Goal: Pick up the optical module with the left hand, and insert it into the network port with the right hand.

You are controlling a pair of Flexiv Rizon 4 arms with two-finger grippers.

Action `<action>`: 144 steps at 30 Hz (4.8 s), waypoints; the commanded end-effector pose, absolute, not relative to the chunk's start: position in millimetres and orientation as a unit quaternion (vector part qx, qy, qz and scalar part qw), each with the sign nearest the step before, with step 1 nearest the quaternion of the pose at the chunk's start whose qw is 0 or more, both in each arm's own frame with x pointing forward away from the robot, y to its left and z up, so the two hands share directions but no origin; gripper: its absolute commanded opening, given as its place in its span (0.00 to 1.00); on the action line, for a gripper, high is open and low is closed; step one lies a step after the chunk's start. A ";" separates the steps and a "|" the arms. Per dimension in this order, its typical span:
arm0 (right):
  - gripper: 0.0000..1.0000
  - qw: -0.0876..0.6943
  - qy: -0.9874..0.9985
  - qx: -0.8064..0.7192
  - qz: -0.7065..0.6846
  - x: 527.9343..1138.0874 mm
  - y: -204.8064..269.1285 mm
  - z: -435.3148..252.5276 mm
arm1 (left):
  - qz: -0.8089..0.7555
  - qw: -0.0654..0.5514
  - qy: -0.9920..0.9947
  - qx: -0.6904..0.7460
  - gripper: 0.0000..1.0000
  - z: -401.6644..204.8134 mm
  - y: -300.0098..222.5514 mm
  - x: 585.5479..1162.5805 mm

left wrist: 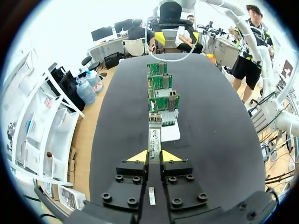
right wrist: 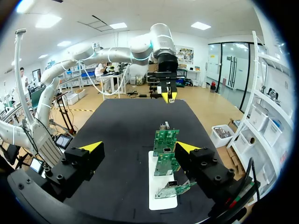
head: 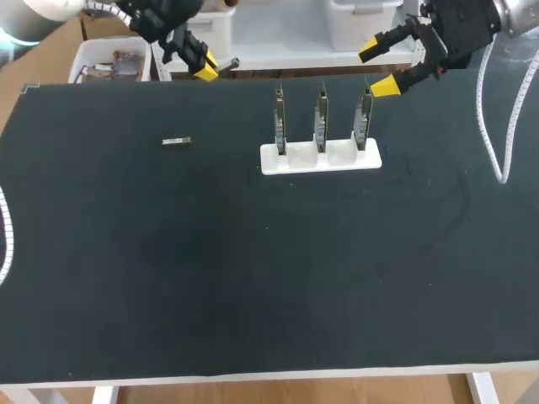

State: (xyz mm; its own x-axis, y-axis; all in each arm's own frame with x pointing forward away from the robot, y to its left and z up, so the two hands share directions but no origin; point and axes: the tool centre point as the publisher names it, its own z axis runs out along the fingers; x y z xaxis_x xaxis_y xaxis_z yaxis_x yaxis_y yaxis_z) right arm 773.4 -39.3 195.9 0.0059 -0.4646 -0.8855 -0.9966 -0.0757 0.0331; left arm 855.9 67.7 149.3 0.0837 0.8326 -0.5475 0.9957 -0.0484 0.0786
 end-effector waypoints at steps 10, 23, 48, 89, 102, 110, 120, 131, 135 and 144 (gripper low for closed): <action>1.00 0.342 0.589 -0.621 0.388 772.2 -39.3 196.3 | -0.219 0.259 0.671 0.659 0.00 153.5 100.5 823.8; 1.00 0.342 0.589 -0.621 0.388 772.2 -39.3 196.3 | -0.219 0.259 0.671 0.659 0.00 153.5 100.5 823.8; 1.00 0.342 0.589 -0.621 0.388 772.2 -39.3 196.3 | -0.219 0.259 0.671 0.659 0.00 153.5 100.5 823.8; 1.00 0.342 0.589 -0.621 0.388 772.2 -39.3 196.3 | -0.206 0.391 0.713 0.544 0.00 213.9 -26.0 732.6; 1.00 0.342 0.589 -0.621 0.388 772.2 -39.3 196.3 | -0.209 0.389 0.713 0.545 0.00 215.6 -58.2 725.0; 1.00 0.342 0.589 -0.621 0.388 772.2 -39.3 196.3 | -0.240 0.404 0.670 0.575 0.00 227.0 -76.3 738.3; 1.00 0.342 0.589 -0.621 0.388 772.2 -39.3 196.3 | -0.291 0.421 0.616 0.599 0.00 218.9 -103.4 753.3; 1.00 0.342 0.589 -0.621 0.388 772.2 -39.3 196.3 | -0.309 0.419 0.619 0.588 0.00 200.3 -119.9 745.3; 1.00 0.342 0.589 -0.621 0.388 772.2 -39.3 196.3 | -0.311 0.418 0.621 0.586 0.00 195.7 -121.9 744.0; 1.00 0.342 0.589 -0.621 0.388 772.2 -39.3 196.3 | -0.299 0.408 0.622 0.597 0.00 199.7 -122.2 747.4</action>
